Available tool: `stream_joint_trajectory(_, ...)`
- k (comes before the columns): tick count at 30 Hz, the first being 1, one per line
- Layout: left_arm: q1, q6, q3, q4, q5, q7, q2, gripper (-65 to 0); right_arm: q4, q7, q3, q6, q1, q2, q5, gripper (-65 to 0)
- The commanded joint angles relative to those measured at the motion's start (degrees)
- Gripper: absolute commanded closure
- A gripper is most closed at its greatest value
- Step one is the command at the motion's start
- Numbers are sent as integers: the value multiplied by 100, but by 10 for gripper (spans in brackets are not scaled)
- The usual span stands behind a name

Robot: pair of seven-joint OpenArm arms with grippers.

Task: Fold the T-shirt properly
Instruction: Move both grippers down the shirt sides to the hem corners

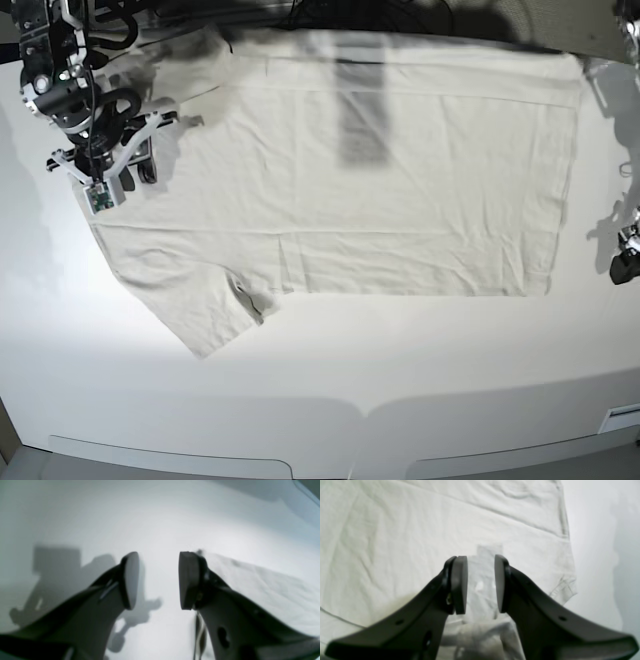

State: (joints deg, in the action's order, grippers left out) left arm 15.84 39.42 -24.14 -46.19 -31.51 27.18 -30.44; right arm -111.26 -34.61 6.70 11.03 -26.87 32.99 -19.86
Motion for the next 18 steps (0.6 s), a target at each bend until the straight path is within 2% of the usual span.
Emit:
stream_joint_trajectory(1, 328, 58, -2, 175, 103, -103, 15, -258, -96, 94, 42, 0, 20, 79, -4, -171)
stream_joint_trajectory(6, 1207, 58, -2, 1421, 1388, -258, 570, -258, -96, 83, 42, -2, 20, 79, 17, -171)
stream_joint_trajectory(10, 1539, 58, -4, 1899, 2315, -621, 828, -258, -94, 4, 44, -7, 17, 81, 205, -171)
stream_joint_trajectory(18, 1563, 58, -4, 1958, 2461, -623, 968, -251, -96, 11, 46, -9, 20, 81, 181, -171)
